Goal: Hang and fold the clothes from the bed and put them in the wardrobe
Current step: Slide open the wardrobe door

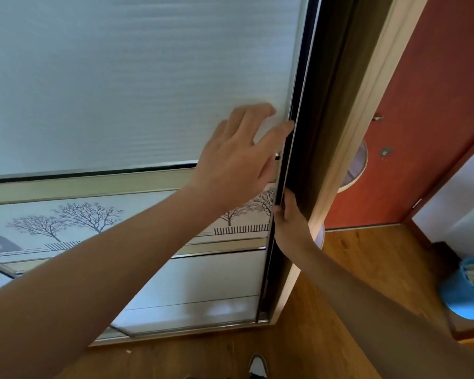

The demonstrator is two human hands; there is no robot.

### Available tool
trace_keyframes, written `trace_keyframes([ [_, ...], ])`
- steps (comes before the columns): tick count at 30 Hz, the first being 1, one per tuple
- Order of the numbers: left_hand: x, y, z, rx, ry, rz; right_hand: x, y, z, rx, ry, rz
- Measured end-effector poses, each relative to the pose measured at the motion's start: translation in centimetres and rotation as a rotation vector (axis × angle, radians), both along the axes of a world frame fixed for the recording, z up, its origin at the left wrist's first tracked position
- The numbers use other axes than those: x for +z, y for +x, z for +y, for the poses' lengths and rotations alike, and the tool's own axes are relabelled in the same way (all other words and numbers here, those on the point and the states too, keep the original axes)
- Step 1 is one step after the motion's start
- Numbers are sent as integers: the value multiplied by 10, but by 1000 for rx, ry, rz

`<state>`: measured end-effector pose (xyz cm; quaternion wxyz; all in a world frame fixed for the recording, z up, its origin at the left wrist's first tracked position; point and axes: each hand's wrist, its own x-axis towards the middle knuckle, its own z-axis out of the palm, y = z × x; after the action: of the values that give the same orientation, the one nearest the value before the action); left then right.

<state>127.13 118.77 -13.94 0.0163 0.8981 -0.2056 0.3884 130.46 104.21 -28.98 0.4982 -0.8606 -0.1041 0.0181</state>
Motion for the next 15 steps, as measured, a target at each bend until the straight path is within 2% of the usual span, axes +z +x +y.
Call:
trace_keyframes([
  [7, 60, 28, 6, 111, 151, -314, -3, 3, 2, 22, 109, 36],
  [10, 73, 37, 9, 174, 192, -325, -6, 4, 7, 97, 11, 20],
  [15, 69, 34, 26, 221, 222, -295, -7, 6, 20, 192, -28, 58],
])
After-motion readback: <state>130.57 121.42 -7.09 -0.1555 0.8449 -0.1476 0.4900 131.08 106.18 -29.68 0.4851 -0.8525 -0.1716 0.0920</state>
